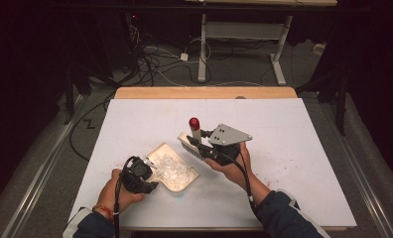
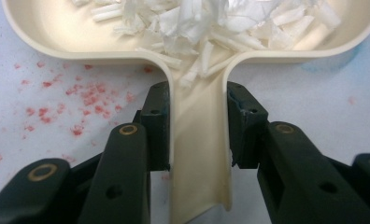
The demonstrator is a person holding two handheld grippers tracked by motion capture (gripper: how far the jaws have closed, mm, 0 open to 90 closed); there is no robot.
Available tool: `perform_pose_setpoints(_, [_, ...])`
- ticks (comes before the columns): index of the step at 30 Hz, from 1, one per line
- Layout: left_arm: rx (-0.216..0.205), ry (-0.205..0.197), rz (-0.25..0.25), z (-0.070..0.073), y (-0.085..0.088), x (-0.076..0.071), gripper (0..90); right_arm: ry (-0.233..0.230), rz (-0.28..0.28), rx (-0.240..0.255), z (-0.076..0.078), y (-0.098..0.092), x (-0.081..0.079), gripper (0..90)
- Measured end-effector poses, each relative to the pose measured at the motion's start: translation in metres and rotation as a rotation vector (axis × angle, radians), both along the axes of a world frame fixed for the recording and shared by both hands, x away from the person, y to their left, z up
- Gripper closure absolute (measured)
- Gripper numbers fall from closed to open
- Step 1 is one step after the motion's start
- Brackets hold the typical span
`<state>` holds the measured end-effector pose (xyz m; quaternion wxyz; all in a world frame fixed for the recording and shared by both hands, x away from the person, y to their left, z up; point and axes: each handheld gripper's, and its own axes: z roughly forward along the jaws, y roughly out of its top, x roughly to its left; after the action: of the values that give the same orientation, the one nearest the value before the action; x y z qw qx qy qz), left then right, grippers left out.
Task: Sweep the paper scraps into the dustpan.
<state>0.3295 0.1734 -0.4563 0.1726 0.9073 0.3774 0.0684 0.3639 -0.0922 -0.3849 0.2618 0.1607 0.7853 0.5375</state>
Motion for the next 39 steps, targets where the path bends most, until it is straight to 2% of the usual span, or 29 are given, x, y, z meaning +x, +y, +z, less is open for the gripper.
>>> perform_pose_setpoints(4, [0.008, 0.010, -0.001, 0.000, 0.002, -0.003, 63.3, 0.022, 0.003, -0.028, -0.013, 0.000, -0.002, 70.4])
perform_pose_setpoints(6, [0.005, 0.011, 0.000, 0.000, 0.004, -0.004, 63.3, 0.033, 0.023, -0.004, -0.017, 0.000, -0.004, 70.4])
perform_pose_setpoints(8, [0.004, 0.012, 0.001, 0.000, 0.004, -0.005, 63.3, 0.034, 0.033, -0.009, -0.016, 0.002, -0.007, 70.4])
perform_pose_setpoints(10, [0.006, 0.011, 0.002, 0.000, 0.004, -0.005, 63.3, 0.056, 0.072, -0.005, -0.017, 0.005, -0.010, 70.3])
perform_pose_setpoints(15, [0.003, 0.011, 0.003, 0.000, 0.004, -0.005, 63.3, 0.074, 0.135, 0.011, -0.013, 0.013, -0.022, 70.5])
perform_pose_setpoints(17, [0.004, 0.011, 0.004, 0.000, 0.004, -0.005, 63.3, 0.060, 0.142, 0.006, -0.009, 0.014, -0.025, 70.5])
perform_pose_setpoints(21, [-0.002, 0.014, 0.006, 0.000, 0.004, -0.005, 63.3, 0.070, 0.164, 0.037, -0.001, 0.012, -0.029, 70.4])
perform_pose_setpoints(30, [-0.004, 0.015, 0.007, 0.000, 0.005, -0.005, 63.3, 0.046, 0.117, 0.062, 0.010, -0.002, -0.032, 70.4])
perform_pose_setpoints(32, [-0.006, 0.016, 0.008, 0.000, 0.005, -0.005, 63.3, 0.047, 0.114, 0.080, 0.012, -0.008, -0.031, 70.4])
perform_pose_setpoints(39, [-0.004, 0.016, 0.005, 0.000, 0.005, -0.005, 63.3, 0.061, 0.088, 0.060, 0.016, -0.022, -0.032, 70.4])
